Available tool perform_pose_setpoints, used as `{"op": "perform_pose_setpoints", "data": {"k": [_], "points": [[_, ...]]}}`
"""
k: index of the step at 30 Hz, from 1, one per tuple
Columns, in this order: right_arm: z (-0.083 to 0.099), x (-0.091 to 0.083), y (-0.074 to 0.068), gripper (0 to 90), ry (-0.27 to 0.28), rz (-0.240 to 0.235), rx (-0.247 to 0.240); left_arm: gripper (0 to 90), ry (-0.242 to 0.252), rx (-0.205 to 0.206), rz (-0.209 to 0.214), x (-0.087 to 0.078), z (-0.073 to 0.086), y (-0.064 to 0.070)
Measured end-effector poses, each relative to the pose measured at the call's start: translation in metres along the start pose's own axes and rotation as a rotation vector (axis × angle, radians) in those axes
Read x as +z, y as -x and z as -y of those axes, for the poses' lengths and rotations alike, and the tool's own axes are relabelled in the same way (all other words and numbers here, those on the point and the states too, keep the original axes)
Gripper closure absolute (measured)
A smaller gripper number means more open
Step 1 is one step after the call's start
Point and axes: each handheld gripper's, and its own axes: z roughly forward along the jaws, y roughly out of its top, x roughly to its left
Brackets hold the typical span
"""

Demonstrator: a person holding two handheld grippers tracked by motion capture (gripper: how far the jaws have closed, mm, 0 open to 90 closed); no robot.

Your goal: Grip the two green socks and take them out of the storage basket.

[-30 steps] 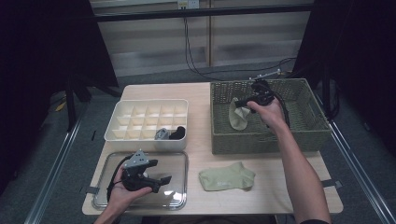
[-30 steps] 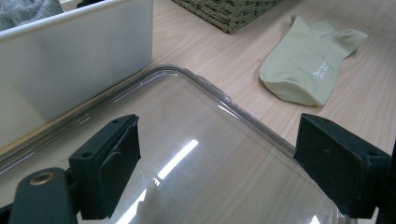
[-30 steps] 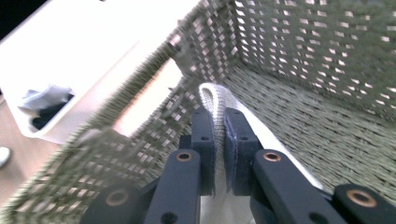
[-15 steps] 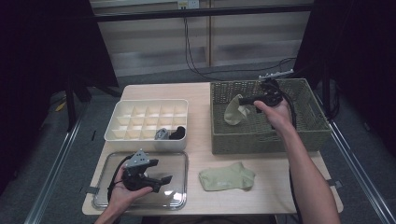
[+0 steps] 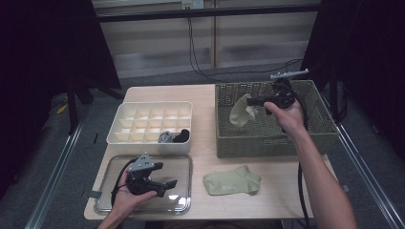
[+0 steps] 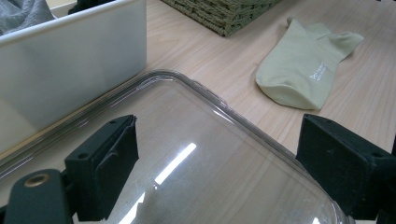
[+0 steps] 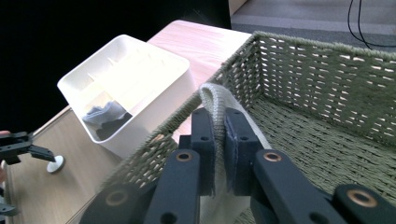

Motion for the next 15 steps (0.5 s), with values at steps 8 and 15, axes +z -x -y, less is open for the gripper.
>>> {"op": "perform_pose_setpoints", "data": {"k": [8, 15], "points": [[-0.006, -0.014, -0.008, 84.4, 0.033, -0.018, -0.01, 10.5, -0.01, -0.013, -0.01, 0.002, 0.0, -0.001], [-0.009, -0.023, -0.013, 84.3, 0.052, -0.023, -0.018, 9.8, -0.014, -0.028, -0.015, 0.002, 0.001, -0.002]]}}
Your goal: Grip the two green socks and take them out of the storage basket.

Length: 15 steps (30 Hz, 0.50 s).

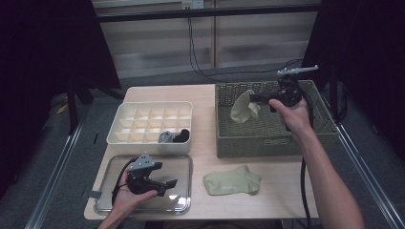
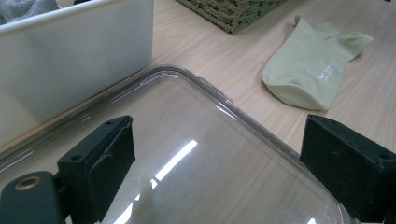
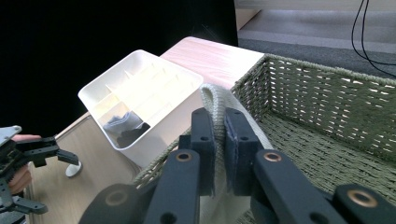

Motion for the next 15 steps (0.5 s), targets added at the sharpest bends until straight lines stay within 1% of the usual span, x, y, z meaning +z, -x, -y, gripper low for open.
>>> {"op": "perform_pose_setpoints", "data": {"k": [9, 12, 13, 15], "points": [[-0.006, -0.007, -0.01, 84.2, 0.019, -0.01, -0.012, 9.7, 0.004, -0.006, -0.003, 0.001, -0.001, 0.0], [-0.007, -0.009, -0.014, 84.3, 0.025, -0.017, -0.017, 11.3, -0.001, -0.009, 0.006, 0.002, 0.0, 0.0], [-0.008, -0.01, -0.015, 84.2, 0.031, -0.019, -0.02, 11.3, -0.001, -0.003, 0.002, 0.002, -0.001, -0.001], [-0.008, -0.012, -0.017, 84.2, 0.028, -0.009, -0.015, 11.3, -0.003, -0.004, 0.003, 0.002, -0.001, -0.001]]}}
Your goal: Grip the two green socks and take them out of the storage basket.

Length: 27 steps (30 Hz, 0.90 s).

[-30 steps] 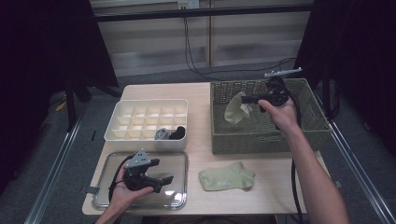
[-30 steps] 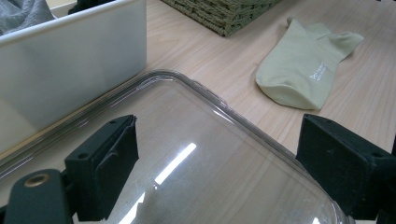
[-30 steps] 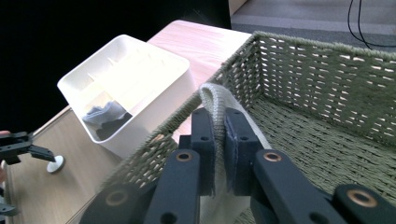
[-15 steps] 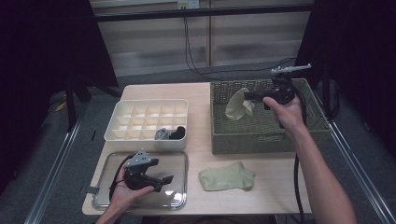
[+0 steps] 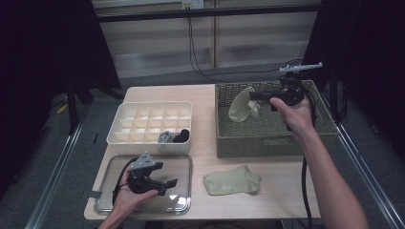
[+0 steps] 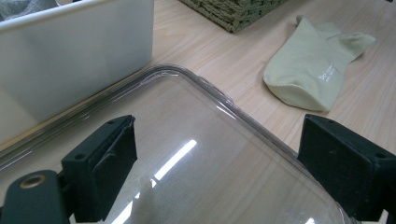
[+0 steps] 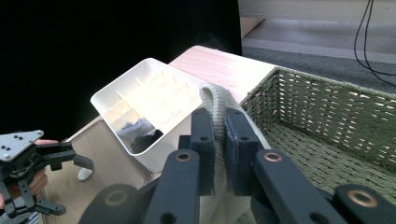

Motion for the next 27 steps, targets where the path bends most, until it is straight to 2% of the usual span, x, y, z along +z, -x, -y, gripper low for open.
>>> {"op": "perform_pose_setpoints", "data": {"k": [8, 16, 27], "points": [[-0.001, -0.01, -0.009, 84.1, 0.03, -0.003, -0.008, 12.7, 0.01, 0.005, -0.01, -0.001, 0.0, 0.0], [-0.001, -0.022, -0.021, 84.1, 0.069, -0.028, -0.025, 13.2, 0.007, 0.015, -0.013, 0.0, -0.001, 0.001], [-0.002, -0.029, -0.035, 84.1, 0.1, -0.047, -0.05, 13.2, 0.011, 0.012, -0.014, -0.001, 0.0, 0.001]]}}
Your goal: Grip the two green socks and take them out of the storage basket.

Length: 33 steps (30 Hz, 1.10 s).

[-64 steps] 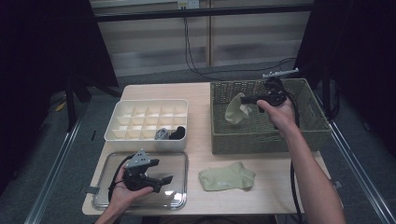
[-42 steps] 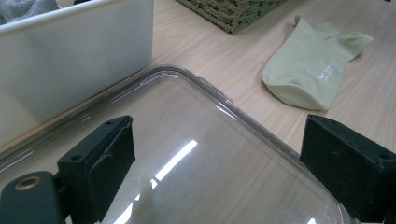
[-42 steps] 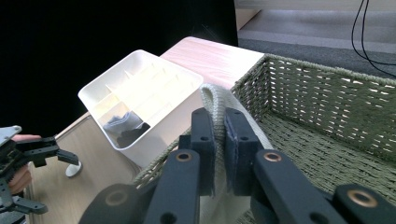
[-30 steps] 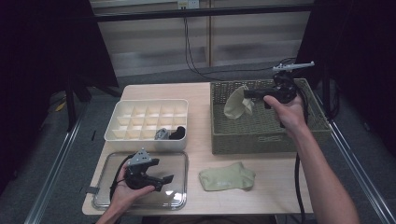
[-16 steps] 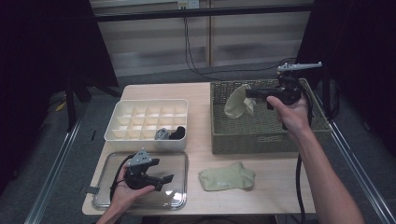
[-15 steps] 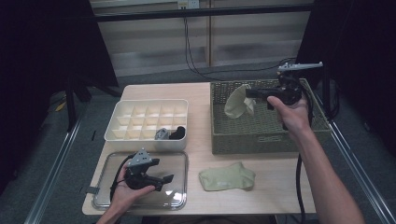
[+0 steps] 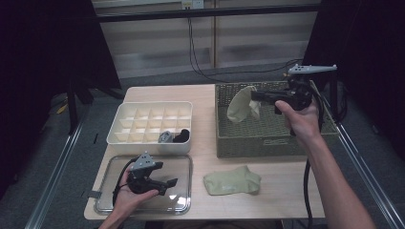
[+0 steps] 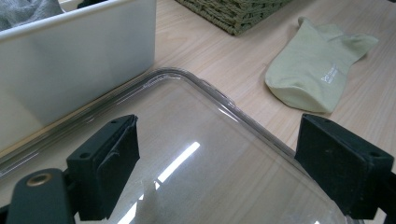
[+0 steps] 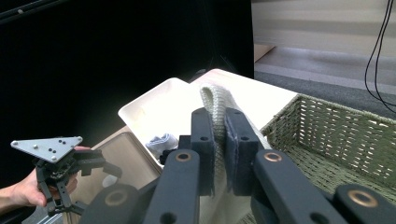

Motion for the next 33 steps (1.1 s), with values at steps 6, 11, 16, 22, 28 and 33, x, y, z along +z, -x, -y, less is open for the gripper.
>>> {"op": "perform_pose_setpoints", "data": {"k": [6, 11, 16, 22, 28, 33], "points": [[0.001, 0.0, -0.007, 84.2, -0.008, 0.0, -0.012, 13.3, 0.005, 0.011, -0.015, -0.002, 0.0, 0.001], [0.0, -0.006, -0.016, 84.2, 0.004, -0.015, -0.031, 14.1, 0.006, 0.009, -0.013, -0.001, 0.0, 0.001], [-0.002, -0.01, -0.027, 84.2, 0.019, -0.039, -0.046, 15.9, 0.002, 0.01, -0.001, 0.0, 0.0, 0.001], [-0.002, -0.01, -0.041, 84.2, 0.015, -0.06, -0.069, 18.6, 0.003, 0.01, -0.004, 0.0, -0.001, 0.002], [0.001, -0.009, -0.057, 84.2, 0.011, -0.09, -0.093, 20.5, 0.008, 0.013, -0.011, 0.001, -0.002, 0.003], [0.006, -0.004, -0.065, 84.2, 0.0, -0.111, -0.094, 21.9, 0.009, 0.014, -0.011, 0.002, -0.004, 0.004]]}}
